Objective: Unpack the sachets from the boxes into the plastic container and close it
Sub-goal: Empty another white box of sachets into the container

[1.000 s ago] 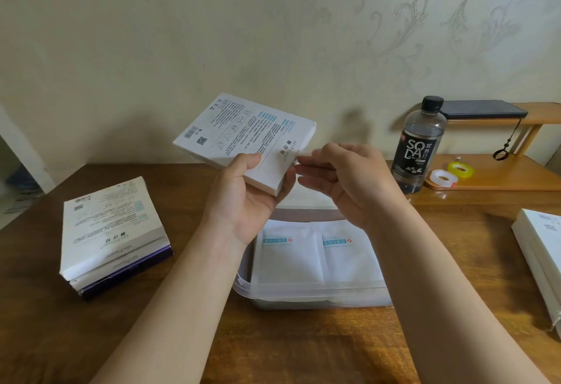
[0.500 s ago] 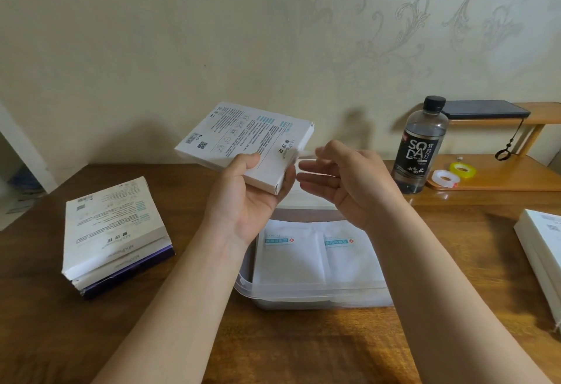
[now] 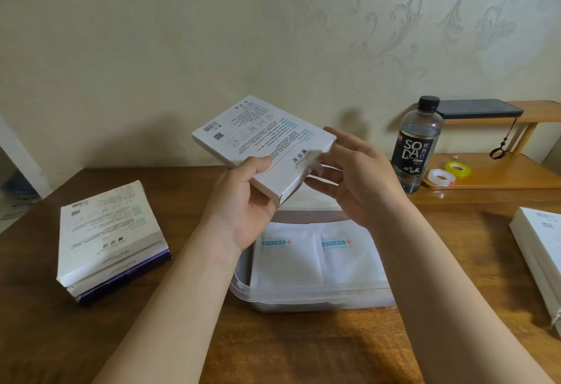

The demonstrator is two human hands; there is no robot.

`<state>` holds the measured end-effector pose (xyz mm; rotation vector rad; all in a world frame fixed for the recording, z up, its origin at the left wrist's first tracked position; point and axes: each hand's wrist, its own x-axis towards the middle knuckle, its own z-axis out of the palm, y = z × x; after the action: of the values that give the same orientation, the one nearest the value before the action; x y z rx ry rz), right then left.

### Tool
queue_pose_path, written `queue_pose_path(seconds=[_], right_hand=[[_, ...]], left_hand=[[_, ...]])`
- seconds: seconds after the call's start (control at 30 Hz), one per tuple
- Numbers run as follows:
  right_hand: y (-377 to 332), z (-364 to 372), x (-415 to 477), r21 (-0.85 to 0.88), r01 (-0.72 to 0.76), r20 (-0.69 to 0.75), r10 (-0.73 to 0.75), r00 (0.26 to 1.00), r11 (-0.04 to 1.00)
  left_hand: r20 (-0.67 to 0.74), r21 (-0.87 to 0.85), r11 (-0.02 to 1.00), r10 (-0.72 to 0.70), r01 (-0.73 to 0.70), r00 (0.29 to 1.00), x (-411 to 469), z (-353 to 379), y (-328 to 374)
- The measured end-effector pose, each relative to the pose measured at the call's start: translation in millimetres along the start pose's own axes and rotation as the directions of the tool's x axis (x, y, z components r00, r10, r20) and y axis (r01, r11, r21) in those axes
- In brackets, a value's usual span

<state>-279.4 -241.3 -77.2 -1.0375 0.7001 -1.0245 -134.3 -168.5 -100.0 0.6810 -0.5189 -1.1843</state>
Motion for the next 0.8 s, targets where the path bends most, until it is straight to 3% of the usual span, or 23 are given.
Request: queue_pose_path(seconds=[0.13, 0.3, 0.4, 0.63, 0.8], right_hand=[[-1.6, -0.1, -1.7, -0.037, 0.000, 0.029, 0.001, 1.000, 0.999], [-1.1, -2.4, 1.2, -0.041, -0.004, -0.035, 0.003, 0.999, 0.999], [1.0, -3.3, 3.5, -0.073, 0.035, -0.047, -0.039, 0.998, 0.997], [-2.9, -9.6, 2.9, -0.249, -0.002, 0.007, 0.004, 1.000, 0.968], [-2.5, -24.7, 3.3, -0.416, 0.094, 0.122, -0.047, 0.991, 0.904]], left_hand=[[-0.005, 0.016, 1.000, -0.008, 0.008, 1.000, 0.4, -0.4, 0.7], [-0.001, 0.112, 0.994, -0.006, 0.006, 1.000, -1.6, 2.9, -1.1], [0.012, 0.076, 0.996, -0.036, 0.035, 0.999, -1.9, 5.0, 0.9], [-0.063, -0.045, 0.996, -0.083, 0.080, 0.995, 0.8, 2.4, 2.1], [0.017, -0.005, 0.984, -0.181, 0.181, 0.983, -1.1, 1.9, 6.9]])
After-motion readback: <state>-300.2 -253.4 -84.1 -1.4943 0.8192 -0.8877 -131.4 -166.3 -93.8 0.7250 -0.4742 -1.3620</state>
